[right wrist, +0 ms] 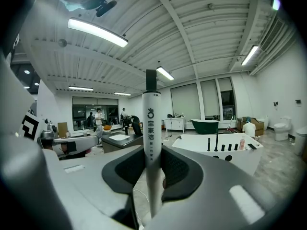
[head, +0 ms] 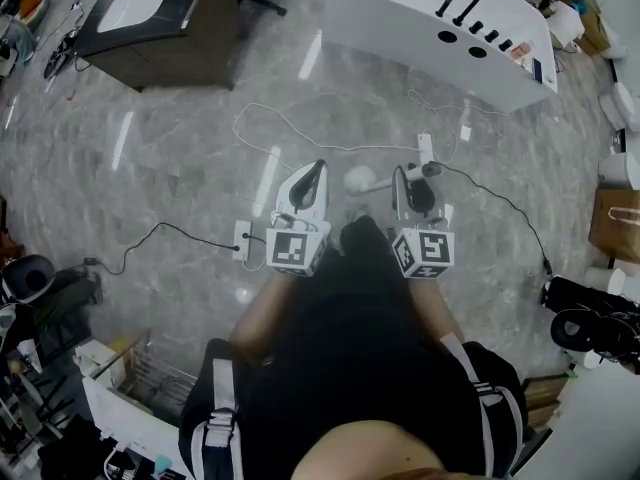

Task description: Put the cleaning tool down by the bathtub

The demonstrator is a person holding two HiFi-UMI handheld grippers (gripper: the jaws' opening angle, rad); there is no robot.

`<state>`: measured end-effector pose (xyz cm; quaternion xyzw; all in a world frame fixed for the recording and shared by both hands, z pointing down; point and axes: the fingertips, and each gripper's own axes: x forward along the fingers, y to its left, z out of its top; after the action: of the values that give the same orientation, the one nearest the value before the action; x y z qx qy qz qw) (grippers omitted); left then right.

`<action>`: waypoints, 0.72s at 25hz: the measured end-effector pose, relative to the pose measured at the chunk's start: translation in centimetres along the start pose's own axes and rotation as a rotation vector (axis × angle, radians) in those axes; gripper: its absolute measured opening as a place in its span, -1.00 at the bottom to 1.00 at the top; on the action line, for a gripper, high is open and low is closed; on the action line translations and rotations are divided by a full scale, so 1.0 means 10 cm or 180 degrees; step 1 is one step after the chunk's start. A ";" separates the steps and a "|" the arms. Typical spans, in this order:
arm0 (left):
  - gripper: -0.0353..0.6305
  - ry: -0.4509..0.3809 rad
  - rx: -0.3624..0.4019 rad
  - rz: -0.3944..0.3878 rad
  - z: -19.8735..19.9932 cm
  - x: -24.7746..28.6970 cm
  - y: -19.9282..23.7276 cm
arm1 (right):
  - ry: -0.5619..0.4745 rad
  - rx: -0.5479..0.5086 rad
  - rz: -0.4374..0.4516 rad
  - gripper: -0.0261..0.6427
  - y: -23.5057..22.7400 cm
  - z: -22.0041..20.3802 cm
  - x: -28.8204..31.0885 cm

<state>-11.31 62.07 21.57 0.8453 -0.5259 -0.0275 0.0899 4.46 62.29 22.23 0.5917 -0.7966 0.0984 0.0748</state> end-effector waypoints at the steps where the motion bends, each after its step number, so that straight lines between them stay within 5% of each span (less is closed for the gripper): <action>1: -0.87 0.0012 -0.0020 0.0008 -0.01 -0.01 0.03 | 0.0005 -0.0001 -0.0004 -0.64 0.01 0.00 0.01; 18: -0.87 0.0015 0.0039 0.0006 0.06 0.86 0.34 | -0.0031 -0.0035 0.0020 -0.64 -0.33 0.16 0.87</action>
<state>-10.58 52.82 21.99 0.8454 -0.5266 -0.0223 0.0860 5.11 52.85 22.97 0.5892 -0.7994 0.0912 0.0738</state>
